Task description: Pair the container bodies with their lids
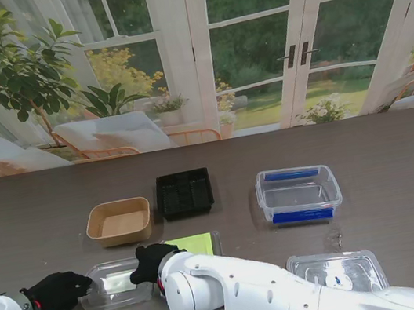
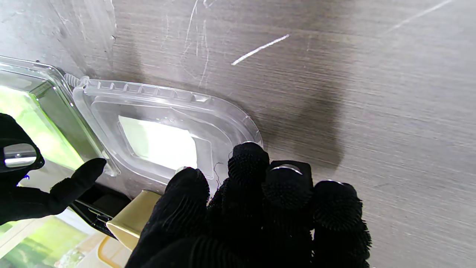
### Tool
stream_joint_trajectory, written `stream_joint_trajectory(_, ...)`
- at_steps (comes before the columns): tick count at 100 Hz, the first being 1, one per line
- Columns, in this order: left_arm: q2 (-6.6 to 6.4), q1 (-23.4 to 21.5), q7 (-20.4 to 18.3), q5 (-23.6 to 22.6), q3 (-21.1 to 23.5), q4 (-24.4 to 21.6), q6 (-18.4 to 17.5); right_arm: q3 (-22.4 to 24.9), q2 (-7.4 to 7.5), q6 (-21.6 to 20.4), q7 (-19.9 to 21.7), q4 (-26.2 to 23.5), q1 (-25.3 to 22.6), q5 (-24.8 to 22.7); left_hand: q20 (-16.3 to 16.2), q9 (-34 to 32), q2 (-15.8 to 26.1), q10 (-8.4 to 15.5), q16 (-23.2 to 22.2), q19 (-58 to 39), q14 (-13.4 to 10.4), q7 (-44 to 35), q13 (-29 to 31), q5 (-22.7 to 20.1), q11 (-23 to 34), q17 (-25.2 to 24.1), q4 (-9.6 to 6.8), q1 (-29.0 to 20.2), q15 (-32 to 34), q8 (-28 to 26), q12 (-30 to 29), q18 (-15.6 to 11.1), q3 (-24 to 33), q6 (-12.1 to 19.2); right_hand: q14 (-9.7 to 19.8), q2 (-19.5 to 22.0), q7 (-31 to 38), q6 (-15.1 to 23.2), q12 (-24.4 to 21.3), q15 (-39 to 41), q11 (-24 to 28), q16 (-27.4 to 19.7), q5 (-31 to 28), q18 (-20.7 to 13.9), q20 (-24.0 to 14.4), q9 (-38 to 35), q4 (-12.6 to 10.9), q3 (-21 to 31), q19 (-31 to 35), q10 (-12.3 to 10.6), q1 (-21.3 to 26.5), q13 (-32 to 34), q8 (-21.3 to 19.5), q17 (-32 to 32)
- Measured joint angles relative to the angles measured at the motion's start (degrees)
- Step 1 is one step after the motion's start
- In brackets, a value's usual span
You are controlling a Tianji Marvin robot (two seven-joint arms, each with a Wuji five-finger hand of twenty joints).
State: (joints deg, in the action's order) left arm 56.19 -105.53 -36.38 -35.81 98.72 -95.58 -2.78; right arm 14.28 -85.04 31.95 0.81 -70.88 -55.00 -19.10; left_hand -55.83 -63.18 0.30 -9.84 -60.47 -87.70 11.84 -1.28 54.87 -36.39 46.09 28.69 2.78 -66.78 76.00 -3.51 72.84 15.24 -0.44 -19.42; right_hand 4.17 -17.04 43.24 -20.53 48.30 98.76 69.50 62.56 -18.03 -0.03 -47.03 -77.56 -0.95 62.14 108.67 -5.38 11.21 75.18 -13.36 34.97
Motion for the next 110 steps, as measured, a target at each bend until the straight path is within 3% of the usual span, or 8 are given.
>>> stream_joint_trajectory(48, 0.84, -4.0, 2.6, 0.4, 3.6, -3.6, 0.1, -0.7, 0.45, 1.5, 1.2, 0.0, 0.5, -0.9, 0.0, 0.0, 0.4, 0.0, 0.0, 0.0, 0.0, -0.5, 0.0, 0.6, 0.0, 0.0, 0.01, 2.9, 0.0, -0.3, 0.0, 0.0, -0.5, -1.1, 0.0, 0.0, 0.0, 0.0, 0.0, 0.0, 0.0, -0.1, 0.0, 0.0, 0.0, 0.0, 0.0, 0.0, 0.0, 0.0, 0.0, 0.0, 0.0, 0.0)
stream_joint_trajectory(78, 0.65, -4.3, 1.1, -0.9, 3.8, -2.2, 1.2, -2.9, 0.71, 2.2, 3.9, -0.1, 1.9, -2.6, 0.0, 0.0, 0.4, 0.0, 0.0, 0.0, 0.0, -0.5, 0.0, 0.6, 0.0, 0.0, 0.01, 2.9, 0.0, -0.3, 0.0, 0.0, -0.5, -1.2, 0.1, 0.0, 0.0, 0.1, 0.0, 0.0, 0.0, -0.1, 0.0, 0.0, 0.0, 0.0, 0.0, -1.1, 0.0, -0.1, 0.0, 0.0, 0.0, 0.0)
stream_joint_trajectory(110, 0.36, -3.7, 0.7, -1.4, 3.2, -0.9, 1.7, -3.9, -0.12, 2.6, 5.1, 1.2, 2.9, -2.8, 0.0, 0.0, 0.4, 0.0, 0.0, 0.0, 0.0, 0.5, 0.0, 1.2, 0.0, 0.0, 0.01, 2.9, 0.0, 0.0, 0.0, 0.0, -0.5, -1.1, 0.2, 0.0, 0.0, 0.1, 0.0, 0.0, 0.0, -0.1, 0.0, -0.1, 0.0, 0.0, 0.0, -1.2, 0.0, -0.1, 0.0, 0.0, 0.0, 0.0)
